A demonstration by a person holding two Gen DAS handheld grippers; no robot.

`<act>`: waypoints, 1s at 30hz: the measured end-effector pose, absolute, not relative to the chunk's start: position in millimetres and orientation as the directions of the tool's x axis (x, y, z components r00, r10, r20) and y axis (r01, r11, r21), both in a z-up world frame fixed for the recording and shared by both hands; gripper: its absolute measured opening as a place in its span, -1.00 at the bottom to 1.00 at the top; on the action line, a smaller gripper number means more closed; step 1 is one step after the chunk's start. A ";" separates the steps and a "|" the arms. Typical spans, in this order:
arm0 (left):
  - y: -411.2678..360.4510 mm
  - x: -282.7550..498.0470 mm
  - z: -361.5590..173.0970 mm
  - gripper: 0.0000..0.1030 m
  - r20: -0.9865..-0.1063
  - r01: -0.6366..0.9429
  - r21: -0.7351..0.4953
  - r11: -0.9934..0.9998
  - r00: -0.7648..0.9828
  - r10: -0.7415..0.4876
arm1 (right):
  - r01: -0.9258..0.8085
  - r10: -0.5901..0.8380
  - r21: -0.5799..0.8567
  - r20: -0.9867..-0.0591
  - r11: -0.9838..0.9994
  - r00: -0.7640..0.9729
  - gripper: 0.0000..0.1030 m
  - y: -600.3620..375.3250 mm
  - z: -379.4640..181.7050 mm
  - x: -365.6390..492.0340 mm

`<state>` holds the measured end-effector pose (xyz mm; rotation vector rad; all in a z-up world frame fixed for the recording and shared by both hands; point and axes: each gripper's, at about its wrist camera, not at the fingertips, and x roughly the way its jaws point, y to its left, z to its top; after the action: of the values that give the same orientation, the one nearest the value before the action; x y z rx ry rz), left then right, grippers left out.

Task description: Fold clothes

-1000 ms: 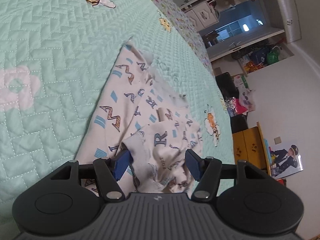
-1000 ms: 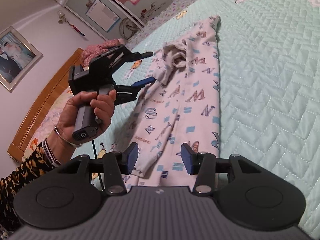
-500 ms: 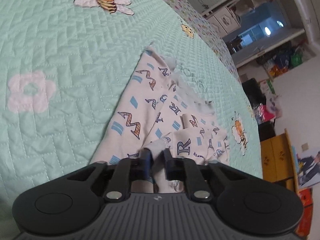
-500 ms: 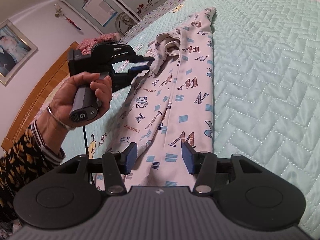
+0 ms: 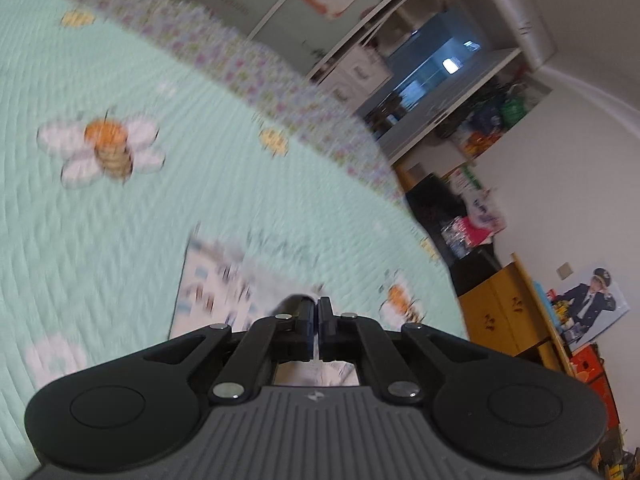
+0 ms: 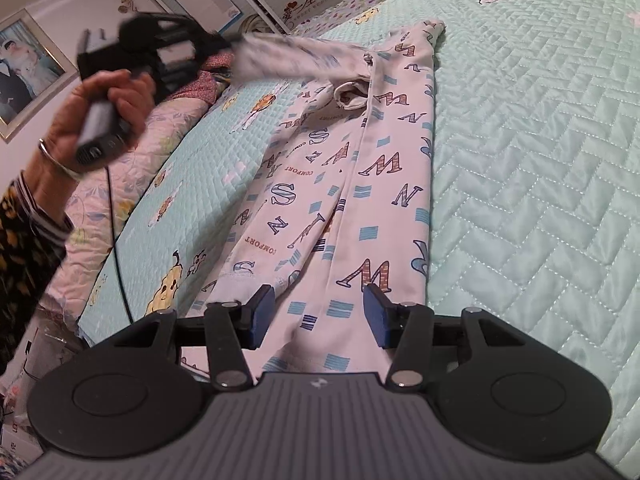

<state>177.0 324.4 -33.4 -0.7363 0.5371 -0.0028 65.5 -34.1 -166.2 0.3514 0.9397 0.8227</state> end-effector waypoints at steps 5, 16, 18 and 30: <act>346.8 159.0 -11.3 -1.00 -0.436 -0.189 -0.625 0.758 0.889 -0.138 | -0.471 0.753 0.593 -0.574 0.653 0.322 0.00 -34.0 -165.9 65.4; 388.0 104.8 -2.6 -1.00 -0.373 -0.246 -0.655 0.714 0.928 -0.022 | -0.486 0.748 0.578 -0.586 0.656 0.312 0.00 -32.3 -164.8 66.2; 397.2 108.1 -2.2 -1.00 -0.376 -0.267 -0.663 0.700 0.926 -0.003 | -0.486 0.746 0.576 -0.589 0.657 0.311 0.00 -31.8 -164.7 66.5; 415.1 196.2 32.5 -1.00 -0.392 -0.318 -0.509 0.800 0.913 0.113 | -0.493 0.734 0.560 -0.607 0.666 0.304 0.00 -30.1 -163.2 67.9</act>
<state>196.2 415.1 32.5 -0.6029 0.3557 0.2368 67.9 -30.1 -163.2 0.2907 0.9590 0.8277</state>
